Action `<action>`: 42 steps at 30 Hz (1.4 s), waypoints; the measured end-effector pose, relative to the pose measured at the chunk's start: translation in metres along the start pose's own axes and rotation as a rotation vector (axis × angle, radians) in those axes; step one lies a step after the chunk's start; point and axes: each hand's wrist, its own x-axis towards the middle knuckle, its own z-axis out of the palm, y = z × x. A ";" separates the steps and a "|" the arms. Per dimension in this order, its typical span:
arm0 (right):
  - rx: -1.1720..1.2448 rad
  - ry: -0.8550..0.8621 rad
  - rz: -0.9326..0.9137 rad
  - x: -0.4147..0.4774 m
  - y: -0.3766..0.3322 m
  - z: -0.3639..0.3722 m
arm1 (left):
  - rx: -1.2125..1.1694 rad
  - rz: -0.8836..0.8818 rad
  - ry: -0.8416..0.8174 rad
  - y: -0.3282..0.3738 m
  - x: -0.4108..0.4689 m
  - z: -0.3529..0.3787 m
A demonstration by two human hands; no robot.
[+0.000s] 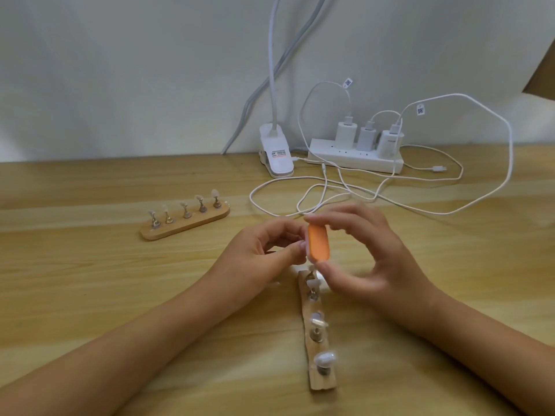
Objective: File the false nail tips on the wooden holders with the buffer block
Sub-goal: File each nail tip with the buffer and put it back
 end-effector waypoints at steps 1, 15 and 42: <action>0.007 0.003 0.042 0.002 0.001 0.001 | -0.011 0.002 -0.004 0.001 0.000 0.000; 0.177 0.100 0.222 0.006 0.006 -0.004 | -0.112 -0.020 0.034 0.002 -0.001 0.000; -0.018 0.148 0.084 0.004 -0.002 -0.004 | -0.234 -0.105 0.004 0.006 0.000 0.001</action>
